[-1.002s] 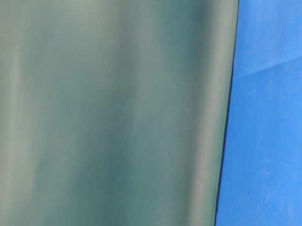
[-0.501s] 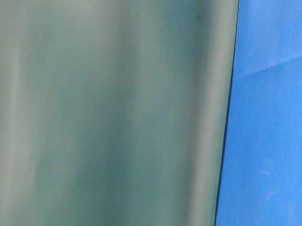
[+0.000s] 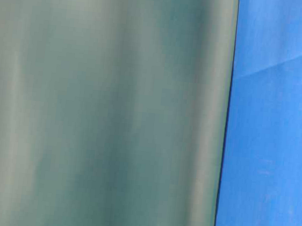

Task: Fold the blue towel.
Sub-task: 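Lift the top edge and fold it down toward the bottom edge, then grasp the folded strip's ends with both grippers and lift, then rotate the held strip vertical, right gripper moving to the top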

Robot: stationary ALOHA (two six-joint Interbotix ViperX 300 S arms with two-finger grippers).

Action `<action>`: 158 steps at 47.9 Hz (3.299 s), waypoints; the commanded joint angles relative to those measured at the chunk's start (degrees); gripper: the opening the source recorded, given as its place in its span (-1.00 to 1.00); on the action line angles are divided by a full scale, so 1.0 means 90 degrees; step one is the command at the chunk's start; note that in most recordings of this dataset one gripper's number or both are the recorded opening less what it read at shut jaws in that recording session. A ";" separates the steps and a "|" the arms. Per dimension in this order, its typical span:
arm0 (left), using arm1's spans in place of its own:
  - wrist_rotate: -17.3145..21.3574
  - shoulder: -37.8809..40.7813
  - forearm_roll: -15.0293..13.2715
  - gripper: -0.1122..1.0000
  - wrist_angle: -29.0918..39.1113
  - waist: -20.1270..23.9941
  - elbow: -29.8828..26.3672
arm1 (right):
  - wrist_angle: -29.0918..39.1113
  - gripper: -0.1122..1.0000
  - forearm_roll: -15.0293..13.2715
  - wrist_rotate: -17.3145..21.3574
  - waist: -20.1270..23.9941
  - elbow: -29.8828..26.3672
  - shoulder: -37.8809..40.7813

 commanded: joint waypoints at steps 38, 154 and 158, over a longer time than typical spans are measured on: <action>-0.0039 -0.0068 -0.0010 -0.77 0.0684 -0.0078 -0.0400 | 0.0020 -0.77 -0.0020 -0.0088 0.0273 -0.0107 -0.0254; -0.1025 0.0049 -0.0020 -0.77 0.0938 -0.1846 -0.3516 | 0.2061 -0.77 -0.1416 -0.0859 -0.2920 -0.2363 -0.1191; -0.1025 0.0244 -0.0020 -0.77 0.0938 -0.1846 -0.3730 | 0.2061 -0.77 -0.1484 -0.0859 -0.2979 -0.2578 -0.1006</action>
